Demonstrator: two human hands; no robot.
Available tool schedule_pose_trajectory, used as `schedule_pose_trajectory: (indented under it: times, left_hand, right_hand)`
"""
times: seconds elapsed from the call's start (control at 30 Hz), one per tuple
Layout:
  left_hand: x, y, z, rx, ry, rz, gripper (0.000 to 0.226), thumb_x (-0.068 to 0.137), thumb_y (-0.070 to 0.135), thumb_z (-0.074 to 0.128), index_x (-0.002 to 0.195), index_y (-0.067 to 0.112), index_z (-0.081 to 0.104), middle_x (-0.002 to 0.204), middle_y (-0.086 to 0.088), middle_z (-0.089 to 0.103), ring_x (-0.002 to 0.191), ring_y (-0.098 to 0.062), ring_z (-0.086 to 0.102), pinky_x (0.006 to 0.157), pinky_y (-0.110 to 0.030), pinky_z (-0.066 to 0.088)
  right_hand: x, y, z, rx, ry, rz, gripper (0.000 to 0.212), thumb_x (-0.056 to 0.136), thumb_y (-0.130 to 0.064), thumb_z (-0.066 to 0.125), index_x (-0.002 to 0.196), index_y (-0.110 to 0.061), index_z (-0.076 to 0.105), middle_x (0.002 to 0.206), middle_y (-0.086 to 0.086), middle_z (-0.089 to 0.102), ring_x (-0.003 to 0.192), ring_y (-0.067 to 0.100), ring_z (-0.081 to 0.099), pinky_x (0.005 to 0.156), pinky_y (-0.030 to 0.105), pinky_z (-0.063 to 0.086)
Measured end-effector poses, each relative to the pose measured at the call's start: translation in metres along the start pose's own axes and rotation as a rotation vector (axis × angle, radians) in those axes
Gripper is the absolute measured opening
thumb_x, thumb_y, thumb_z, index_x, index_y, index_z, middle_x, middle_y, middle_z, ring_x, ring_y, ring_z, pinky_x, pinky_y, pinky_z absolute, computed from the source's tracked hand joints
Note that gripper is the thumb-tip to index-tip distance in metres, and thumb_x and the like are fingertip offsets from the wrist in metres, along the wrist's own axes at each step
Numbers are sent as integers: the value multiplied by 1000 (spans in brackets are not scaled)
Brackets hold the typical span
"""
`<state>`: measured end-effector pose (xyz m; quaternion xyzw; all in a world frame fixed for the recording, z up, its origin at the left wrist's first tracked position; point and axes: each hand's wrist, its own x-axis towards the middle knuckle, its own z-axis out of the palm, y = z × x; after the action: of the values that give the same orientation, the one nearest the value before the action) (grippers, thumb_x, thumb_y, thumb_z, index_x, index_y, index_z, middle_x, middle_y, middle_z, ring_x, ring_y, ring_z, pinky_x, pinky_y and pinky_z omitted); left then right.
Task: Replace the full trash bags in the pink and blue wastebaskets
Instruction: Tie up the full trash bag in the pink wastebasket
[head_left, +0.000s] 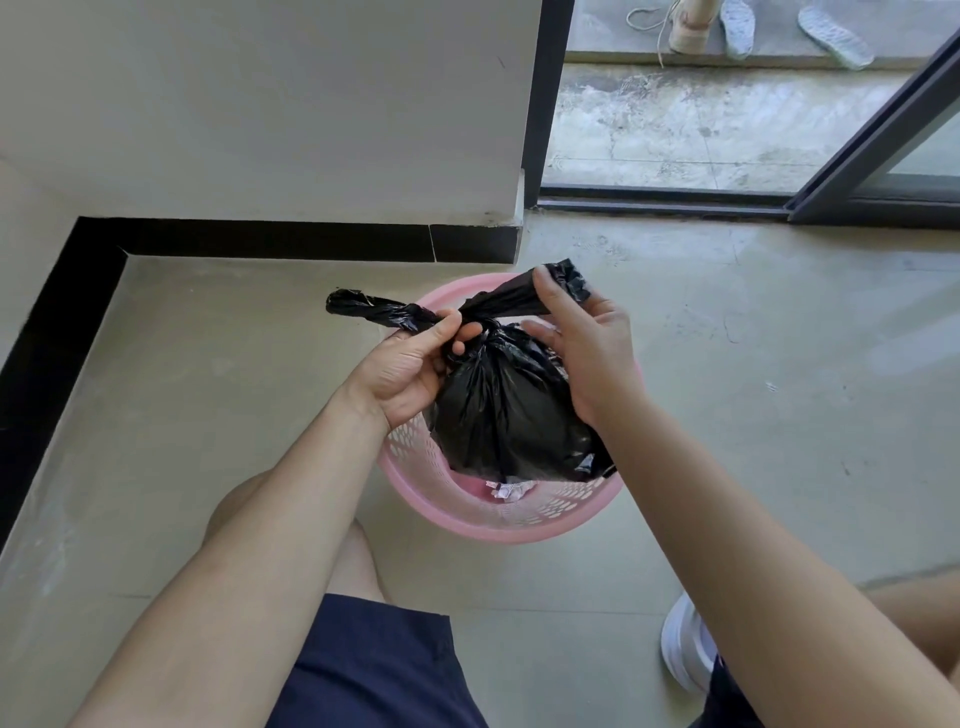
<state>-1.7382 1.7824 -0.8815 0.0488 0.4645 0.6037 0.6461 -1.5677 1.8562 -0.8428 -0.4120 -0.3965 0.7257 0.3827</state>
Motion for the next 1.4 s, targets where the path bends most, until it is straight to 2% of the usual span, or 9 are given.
schedule_pose_trajectory:
  times: [0.2, 0.43, 0.8, 0.93, 1.03, 1.1, 1.2, 1.3, 1.4]
  left_hand:
    - [2, 3, 0, -50, 65, 2, 8, 79, 15, 74, 84, 20, 72, 90, -9, 76, 69, -8, 63, 66, -19, 55]
    - [5, 0, 5, -55, 78, 21, 10, 79, 14, 72, 89, 14, 68, 75, 2, 70, 66, -5, 60, 60, -15, 44]
    - [-1, 8, 6, -6, 61, 95, 21, 74, -1, 72, 68, 19, 69, 77, 0, 69, 73, -11, 63, 66, -20, 42]
    - [-6, 12, 3, 158, 37, 151, 25, 83, -9, 63, 74, 15, 61, 73, -3, 65, 70, -15, 60, 63, -23, 38]
    - [-10, 15, 4, 267, -17, 175, 25, 85, -9, 61, 75, 13, 59, 73, -3, 61, 65, -14, 58, 63, -24, 35]
    - [-13, 15, 6, 323, -67, 192, 23, 84, -9, 63, 76, 12, 60, 74, -4, 62, 66, -14, 58, 62, -24, 37]
    - [-15, 14, 8, 319, -119, 222, 22, 83, -11, 64, 81, 10, 69, 81, -6, 70, 74, -18, 68, 67, -26, 52]
    - [-16, 11, 8, 341, -79, 274, 23, 82, -15, 64, 93, 4, 65, 84, -7, 71, 80, -20, 70, 72, -29, 56]
    - [-18, 2, 9, 448, -40, 424, 40, 75, -15, 65, 79, 24, 73, 78, 6, 73, 76, -10, 69, 72, -24, 55]
  right_hand:
    - [1, -7, -2, -59, 28, -72, 20, 83, -2, 75, 91, -19, 70, 70, -2, 66, 55, 11, 59, 46, 17, 44]
    - [5, -9, -10, -124, -274, 321, 26, 74, 0, 67, 59, -21, 64, 61, 3, 61, 55, 18, 67, 48, 20, 52]
    - [2, -6, -19, -1059, -335, 256, 17, 69, -32, 76, 62, -19, 67, 53, -5, 66, 47, 4, 62, 45, 16, 45]
    - [0, -31, -18, -1324, -461, 129, 35, 71, -73, 70, 73, -39, 78, 62, -21, 68, 61, -4, 62, 54, 15, 45]
    - [3, -43, -10, -1201, -219, -282, 36, 83, -65, 63, 91, -34, 78, 62, -20, 60, 61, -3, 56, 59, 16, 42]
    - [9, -45, -2, -1222, -200, -458, 35, 90, -48, 63, 119, -30, 70, 93, -14, 64, 88, 3, 59, 83, 28, 48]
    - [18, -36, 1, -1357, -432, -335, 56, 94, -31, 63, 147, -21, 47, 137, -1, 58, 128, 16, 50, 112, 40, 36]
    - [21, -19, -7, -1238, -481, -150, 63, 94, -27, 67, 151, -19, 42, 128, -1, 63, 122, 14, 56, 112, 34, 39]
    - [20, -3, -16, -1185, -415, -180, 48, 93, -23, 69, 140, -20, 56, 122, -3, 66, 115, 12, 59, 108, 37, 43]
